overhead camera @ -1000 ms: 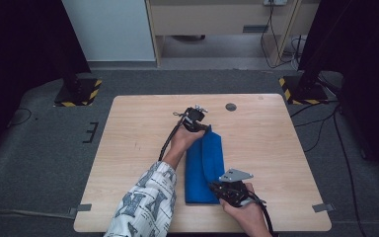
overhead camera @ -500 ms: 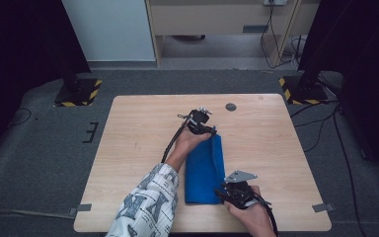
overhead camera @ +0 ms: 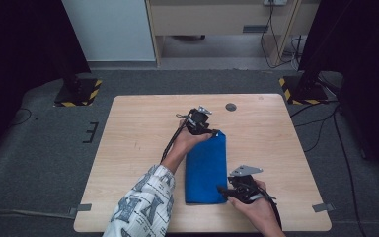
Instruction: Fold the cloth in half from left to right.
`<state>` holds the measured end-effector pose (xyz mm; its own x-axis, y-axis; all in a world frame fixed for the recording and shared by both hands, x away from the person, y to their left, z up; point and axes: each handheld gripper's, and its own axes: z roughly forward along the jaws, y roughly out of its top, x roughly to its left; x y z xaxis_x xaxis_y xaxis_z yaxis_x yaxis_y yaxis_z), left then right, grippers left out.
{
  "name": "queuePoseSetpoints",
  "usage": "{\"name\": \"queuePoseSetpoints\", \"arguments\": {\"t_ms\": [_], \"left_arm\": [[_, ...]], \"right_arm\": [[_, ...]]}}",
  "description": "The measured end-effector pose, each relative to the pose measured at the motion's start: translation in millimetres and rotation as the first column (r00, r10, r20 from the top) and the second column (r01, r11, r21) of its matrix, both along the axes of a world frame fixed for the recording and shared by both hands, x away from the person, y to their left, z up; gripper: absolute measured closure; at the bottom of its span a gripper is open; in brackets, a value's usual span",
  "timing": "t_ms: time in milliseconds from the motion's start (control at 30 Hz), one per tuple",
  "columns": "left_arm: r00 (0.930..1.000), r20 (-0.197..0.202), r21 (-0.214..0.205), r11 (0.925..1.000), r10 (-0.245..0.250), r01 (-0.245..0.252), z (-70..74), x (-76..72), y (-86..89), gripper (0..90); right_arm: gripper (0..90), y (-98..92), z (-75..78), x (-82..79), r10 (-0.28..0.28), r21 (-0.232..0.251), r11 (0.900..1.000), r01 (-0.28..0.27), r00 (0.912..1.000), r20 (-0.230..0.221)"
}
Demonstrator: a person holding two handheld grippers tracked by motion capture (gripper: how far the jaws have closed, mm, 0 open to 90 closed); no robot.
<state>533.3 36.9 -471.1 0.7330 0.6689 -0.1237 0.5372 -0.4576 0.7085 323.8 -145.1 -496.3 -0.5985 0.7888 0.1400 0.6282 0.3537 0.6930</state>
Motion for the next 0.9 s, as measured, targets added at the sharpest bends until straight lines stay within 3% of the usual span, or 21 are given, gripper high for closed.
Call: {"name": "queuePoseSetpoints", "arguments": {"t_ms": [133,300,500,567,900], "left_arm": [[0.9997,0.016,-0.005,0.9998,0.017,-0.017,0.8,-1.1,13.4,44.2],[0.9989,0.042,0.033,0.9992,0.022,-0.023,0.6,-1.6,30.3,40.2],[0.9985,0.049,0.046,0.9987,0.021,-0.023,-4.4,-2.2,44.9,35.8],[0.9980,0.061,0.072,0.9973,0.014,-0.018,-7.9,-1.8,48.0,34.1],[0.9988,0.043,0.108,0.9937,0.024,-0.028,-16.6,2.7,56.3,26.3]], "right_arm": [[37.0,2.0,3.2,17.7,0.011,-0.006,0.9999,-0.011,0.9996,0.027],[35.1,5.9,4.5,50.3,0.003,-0.008,1.0000,-0.002,0.9984,0.057],[34.4,10.4,0.0,85.7,-0.012,-0.030,0.9994,0.014,0.9983,0.058],[34.4,12.0,-0.7,95.6,-0.014,-0.043,0.9989,0.017,0.9979,0.063],[29.3,13.0,3.3,138.9,-0.041,-0.048,0.9979,0.045,0.9965,0.072]]}}
